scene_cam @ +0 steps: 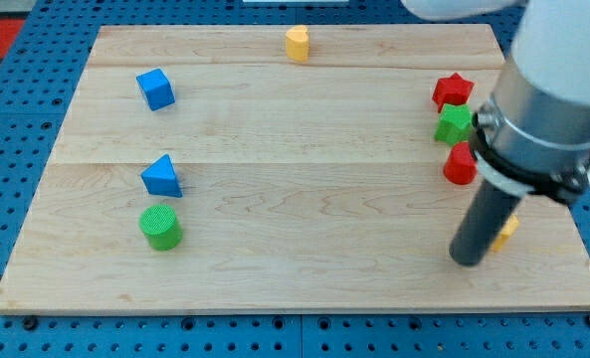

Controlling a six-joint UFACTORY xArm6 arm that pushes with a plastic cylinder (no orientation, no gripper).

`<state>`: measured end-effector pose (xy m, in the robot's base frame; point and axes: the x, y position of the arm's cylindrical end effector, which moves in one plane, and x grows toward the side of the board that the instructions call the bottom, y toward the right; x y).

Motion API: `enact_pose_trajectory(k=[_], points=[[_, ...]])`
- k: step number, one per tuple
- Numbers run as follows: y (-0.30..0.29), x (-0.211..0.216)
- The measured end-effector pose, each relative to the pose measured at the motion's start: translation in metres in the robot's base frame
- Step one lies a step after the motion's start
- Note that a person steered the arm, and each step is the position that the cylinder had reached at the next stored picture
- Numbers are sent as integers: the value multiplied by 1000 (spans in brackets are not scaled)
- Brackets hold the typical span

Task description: Slide the yellow hexagon diagonally to the red circle

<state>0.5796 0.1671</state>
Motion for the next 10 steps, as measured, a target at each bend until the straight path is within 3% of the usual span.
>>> enact_pose_trajectory(k=[1, 3, 6, 8, 10], points=[[47, 6], [15, -6], [19, -35], [84, -28], [49, -38]])
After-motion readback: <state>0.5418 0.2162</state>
